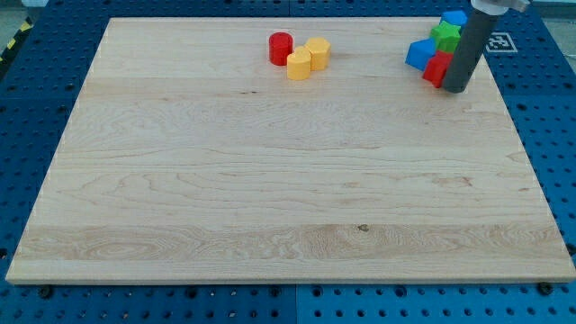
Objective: Slide the red star along with blue triangle a bit up
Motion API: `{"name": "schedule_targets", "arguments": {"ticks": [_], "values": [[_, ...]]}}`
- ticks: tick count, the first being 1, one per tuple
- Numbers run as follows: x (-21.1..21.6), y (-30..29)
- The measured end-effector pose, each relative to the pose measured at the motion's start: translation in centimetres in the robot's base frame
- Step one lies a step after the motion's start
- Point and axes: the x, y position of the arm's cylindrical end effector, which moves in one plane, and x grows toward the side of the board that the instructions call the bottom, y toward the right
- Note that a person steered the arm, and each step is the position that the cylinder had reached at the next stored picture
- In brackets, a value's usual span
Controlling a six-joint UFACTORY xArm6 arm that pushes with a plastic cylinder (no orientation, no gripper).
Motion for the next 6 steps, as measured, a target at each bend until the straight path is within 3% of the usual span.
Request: {"name": "schedule_targets", "arguments": {"ticks": [4, 6], "values": [[-4.0, 0.0], [-2.8, -0.9]]}}
